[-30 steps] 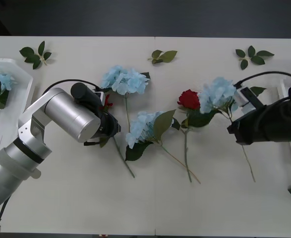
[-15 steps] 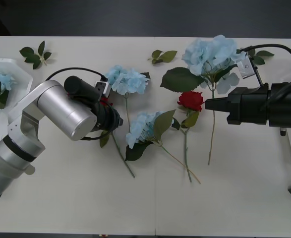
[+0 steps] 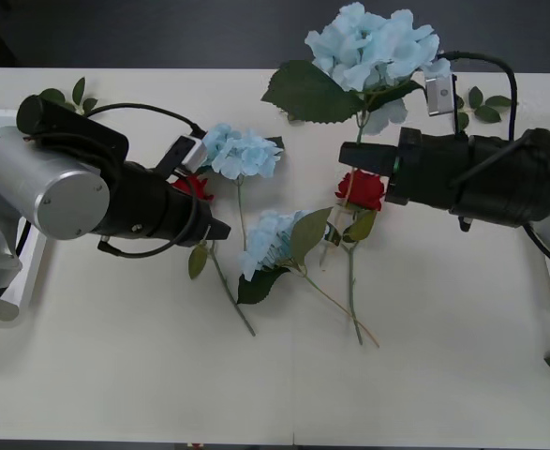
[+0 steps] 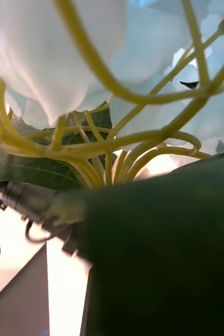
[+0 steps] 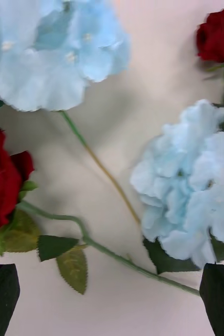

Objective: Put the red flowers into the right box and the blue flowers into the left box

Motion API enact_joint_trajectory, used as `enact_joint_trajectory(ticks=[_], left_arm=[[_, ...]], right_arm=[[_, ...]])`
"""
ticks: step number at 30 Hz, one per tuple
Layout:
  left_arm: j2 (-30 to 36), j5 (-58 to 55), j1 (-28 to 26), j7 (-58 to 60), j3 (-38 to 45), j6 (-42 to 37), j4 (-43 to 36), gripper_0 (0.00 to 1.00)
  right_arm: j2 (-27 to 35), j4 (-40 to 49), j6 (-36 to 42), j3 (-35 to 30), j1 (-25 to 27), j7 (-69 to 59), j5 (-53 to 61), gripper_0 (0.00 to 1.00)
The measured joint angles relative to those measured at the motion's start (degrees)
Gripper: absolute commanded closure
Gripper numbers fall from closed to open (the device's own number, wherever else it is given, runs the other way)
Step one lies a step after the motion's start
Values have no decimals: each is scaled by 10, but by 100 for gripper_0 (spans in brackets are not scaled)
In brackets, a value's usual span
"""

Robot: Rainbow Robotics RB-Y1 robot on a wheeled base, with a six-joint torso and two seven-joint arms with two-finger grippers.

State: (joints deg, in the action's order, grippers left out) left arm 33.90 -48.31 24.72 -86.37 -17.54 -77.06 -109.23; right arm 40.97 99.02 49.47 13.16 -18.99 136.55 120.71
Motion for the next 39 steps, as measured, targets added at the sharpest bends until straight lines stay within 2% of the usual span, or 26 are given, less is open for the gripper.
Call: enact_joint_trajectory(ticks=[8,14,18,25,30,32,33,34,35,36,39], left_arm=[[-17,-157,-3,-144,44,0,-6,0],[-47,-250,-5,-187,81,1,5,0],[-58,-277,-5,-230,81,12,16,0],[-85,-281,-5,-231,79,14,20,0],[-91,-281,-5,-231,45,55,20,0],[-91,-281,-5,-231,27,68,20,8],[-91,-281,-5,-231,20,73,20,23],[-91,-281,-5,-231,13,75,21,59],[-91,-281,-5,-231,8,77,22,76],[-91,-281,-5,-231,5,77,23,100],[-91,-281,-5,-231,3,77,29,100]], right_arm=[[-47,-33,1,0,-18,53,20,100],[-61,-33,5,0,-18,57,20,100],[-76,-33,10,0,-18,57,20,100],[-87,-33,-7,14,-18,57,21,100],[-87,-33,-24,32,-18,58,36,100],[-87,-33,-26,33,-18,58,36,100],[-87,-33,-26,32,-18,58,36,100],[-87,-33,-26,32,-18,58,36,100],[-87,-33,-26,32,-18,58,36,100],[-87,-33,-26,32,-18,58,36,100],[-87,-33,-26,32,-18,58,36,100]])
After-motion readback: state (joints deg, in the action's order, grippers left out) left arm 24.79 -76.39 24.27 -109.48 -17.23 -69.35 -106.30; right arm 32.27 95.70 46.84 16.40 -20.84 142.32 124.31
